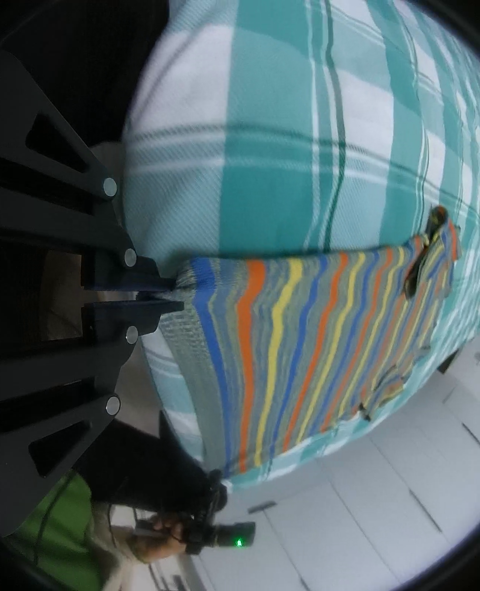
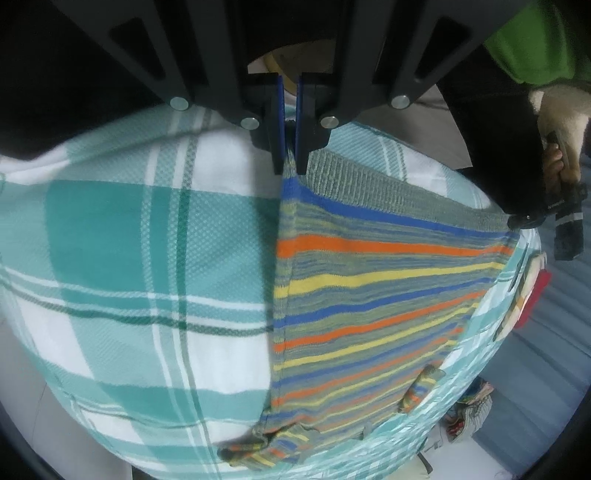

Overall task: Fold small clothes
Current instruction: 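Grasp the sweater hem with both grippers and pull it straight, then open both grippers to release the hem and lift away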

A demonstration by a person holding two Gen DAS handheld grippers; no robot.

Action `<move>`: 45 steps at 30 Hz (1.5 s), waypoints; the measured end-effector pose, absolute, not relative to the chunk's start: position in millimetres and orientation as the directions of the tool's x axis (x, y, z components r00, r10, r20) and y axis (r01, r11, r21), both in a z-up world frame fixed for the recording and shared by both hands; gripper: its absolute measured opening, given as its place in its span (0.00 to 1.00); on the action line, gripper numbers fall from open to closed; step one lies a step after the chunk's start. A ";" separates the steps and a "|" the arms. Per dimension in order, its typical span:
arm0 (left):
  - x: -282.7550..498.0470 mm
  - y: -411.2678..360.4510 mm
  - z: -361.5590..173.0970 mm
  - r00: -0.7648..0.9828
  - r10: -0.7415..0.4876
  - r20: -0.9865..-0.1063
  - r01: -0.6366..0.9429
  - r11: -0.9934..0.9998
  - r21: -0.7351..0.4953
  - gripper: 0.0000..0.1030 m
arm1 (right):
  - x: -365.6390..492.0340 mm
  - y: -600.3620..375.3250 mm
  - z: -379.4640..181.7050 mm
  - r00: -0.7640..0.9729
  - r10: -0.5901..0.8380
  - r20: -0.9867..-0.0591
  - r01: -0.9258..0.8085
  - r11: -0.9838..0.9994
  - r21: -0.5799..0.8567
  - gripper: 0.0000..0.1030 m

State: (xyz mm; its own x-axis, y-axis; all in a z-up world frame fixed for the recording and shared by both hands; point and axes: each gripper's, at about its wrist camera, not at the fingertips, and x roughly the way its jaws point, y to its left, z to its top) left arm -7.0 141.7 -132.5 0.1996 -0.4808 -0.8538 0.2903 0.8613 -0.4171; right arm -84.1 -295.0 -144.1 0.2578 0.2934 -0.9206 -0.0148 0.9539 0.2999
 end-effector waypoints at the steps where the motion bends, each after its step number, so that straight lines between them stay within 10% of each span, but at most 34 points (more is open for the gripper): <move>1: -7.0 138.3 -135.9 0.199 -0.457 -0.867 0.294 0.872 -0.392 0.01 | -83.6 -292.6 -147.9 0.250 0.280 -0.927 -0.017 0.958 0.285 0.04; 9: -10.3 104.3 -160.8 0.233 -0.242 -0.942 0.318 0.934 -0.161 0.09 | -83.4 -278.1 -172.3 0.242 0.156 -0.957 -0.004 0.987 0.160 0.04; 11: -13.5 101.1 -154.4 0.260 -0.208 -0.943 0.306 0.944 -0.124 0.26 | -86.9 -277.1 -170.5 0.246 0.139 -0.959 -0.001 0.990 0.143 0.06; 13: -18.3 103.9 -142.2 0.307 -0.189 -0.933 0.295 0.951 -0.096 0.76 | -90.8 -276.0 -165.7 0.253 0.100 -0.962 0.010 0.994 0.106 0.39; 14: -22.3 105.5 -131.9 0.352 -0.180 -0.918 0.291 0.954 -0.075 0.80 | -95.0 -275.6 -158.9 0.274 0.079 -0.959 0.011 0.996 0.085 0.53; 15: -26.0 106.7 -120.3 0.395 -0.161 -0.904 0.289 0.956 -0.044 0.81 | -100.0 -274.9 -152.2 0.301 0.057 -0.952 0.014 0.998 0.064 0.69; 25: -8.0 92.1 -38.9 0.649 -0.121 -0.751 0.265 0.961 0.074 0.96 | -86.3 -271.5 -105.8 0.461 -0.256 -0.850 0.035 0.962 -0.271 0.70; 45: 106.0 9.2 -155.3 0.636 -0.112 -0.764 0.217 0.975 0.038 0.97 | 181.2 -230.9 -123.7 0.596 0.114 -0.795 -0.354 0.926 -0.132 0.67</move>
State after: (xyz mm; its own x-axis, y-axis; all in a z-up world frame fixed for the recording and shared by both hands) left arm 106.0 9.2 -155.3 0.6359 -0.1117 -0.7637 0.2169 0.9754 0.0379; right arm 181.2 -230.9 -123.7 0.5961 0.1140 -0.7948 -0.3536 0.9260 -0.1324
